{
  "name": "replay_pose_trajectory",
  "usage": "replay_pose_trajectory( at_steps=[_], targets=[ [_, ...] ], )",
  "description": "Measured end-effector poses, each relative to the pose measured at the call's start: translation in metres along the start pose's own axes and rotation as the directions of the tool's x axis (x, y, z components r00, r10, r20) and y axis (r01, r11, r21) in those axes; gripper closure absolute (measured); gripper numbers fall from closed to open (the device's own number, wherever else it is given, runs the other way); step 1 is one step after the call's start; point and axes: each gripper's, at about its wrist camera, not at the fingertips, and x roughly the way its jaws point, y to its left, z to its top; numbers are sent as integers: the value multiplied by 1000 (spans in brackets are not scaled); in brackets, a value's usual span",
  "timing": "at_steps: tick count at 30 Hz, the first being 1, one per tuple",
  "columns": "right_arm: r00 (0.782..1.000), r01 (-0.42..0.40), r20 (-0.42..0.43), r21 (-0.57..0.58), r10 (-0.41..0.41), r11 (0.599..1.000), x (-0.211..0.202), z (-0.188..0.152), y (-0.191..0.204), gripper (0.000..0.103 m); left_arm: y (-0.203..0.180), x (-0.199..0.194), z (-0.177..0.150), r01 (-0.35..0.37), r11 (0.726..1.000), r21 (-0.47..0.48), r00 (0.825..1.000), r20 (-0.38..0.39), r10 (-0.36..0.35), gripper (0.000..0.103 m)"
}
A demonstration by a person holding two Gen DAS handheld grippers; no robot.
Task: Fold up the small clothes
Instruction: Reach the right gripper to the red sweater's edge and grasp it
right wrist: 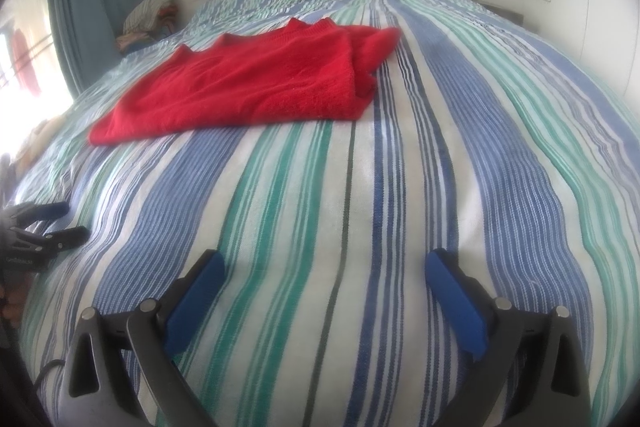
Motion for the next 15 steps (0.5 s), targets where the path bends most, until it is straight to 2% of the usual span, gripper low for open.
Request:
replay_pose_trajectory(
  at_steps=[2, 3, 6, 9, 12, 15],
  targets=[
    [1000, -1, -1, 2, 1, 1000, 0, 0, -1, 3, 2, -9, 2, 28, 999, 46, 999, -30, -26, 1],
    [1000, 2, -1, 2, -2, 1000, -1, 1, 0, 3, 7, -18, 5, 44, 998, 35, 999, -22, -43, 2],
    [999, -10, 48, 25, 9, 1000, -14, 16, -5, 4, 33, -56, 14, 102, 994, -35, 990, 106, -97, 1],
    [990, -64, 134, 106, 50, 992, -23, 61, -21, 4, 52, -81, 22, 114, 990, -86, 970, 226, -92, 1],
    [987, -132, 119, 187, 111, 973, 6, 114, -39, 4, 63, -81, 17, 107, 987, -123, 951, 303, -65, 1],
    [993, -112, 57, 275, 100, 955, 58, 145, -54, 7, 70, -65, -3, 76, 989, -124, 951, 309, -34, 1]
  ],
)
